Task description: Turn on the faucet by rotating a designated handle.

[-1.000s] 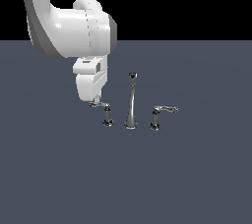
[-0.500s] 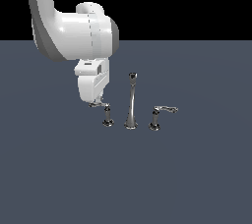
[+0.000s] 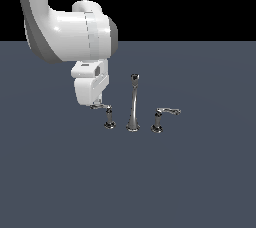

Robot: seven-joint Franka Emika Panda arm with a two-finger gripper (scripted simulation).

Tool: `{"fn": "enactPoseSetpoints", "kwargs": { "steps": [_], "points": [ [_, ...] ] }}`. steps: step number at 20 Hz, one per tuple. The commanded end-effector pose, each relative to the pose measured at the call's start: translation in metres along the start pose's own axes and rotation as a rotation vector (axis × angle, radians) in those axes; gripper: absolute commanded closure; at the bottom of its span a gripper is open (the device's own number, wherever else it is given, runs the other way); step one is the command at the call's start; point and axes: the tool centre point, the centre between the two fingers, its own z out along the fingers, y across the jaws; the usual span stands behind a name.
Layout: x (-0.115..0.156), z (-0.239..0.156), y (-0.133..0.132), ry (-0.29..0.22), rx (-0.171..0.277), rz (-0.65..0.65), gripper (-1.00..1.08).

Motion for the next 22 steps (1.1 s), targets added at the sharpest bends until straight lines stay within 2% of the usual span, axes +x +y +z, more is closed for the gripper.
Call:
{"fn": "enactPoseSetpoints", "kwargs": {
  "steps": [1,7,8,22],
  "points": [
    [-0.004,0.0,0.009,0.0,0.0,-0.001,1.08],
    [-0.013,0.0,0.028,0.0,0.0,-0.001,1.08],
    [-0.011,0.0,0.019,-0.005,0.008,0.003,1.08],
    [0.001,0.0,0.067,-0.001,0.001,0.0,1.08]
  ]
}}
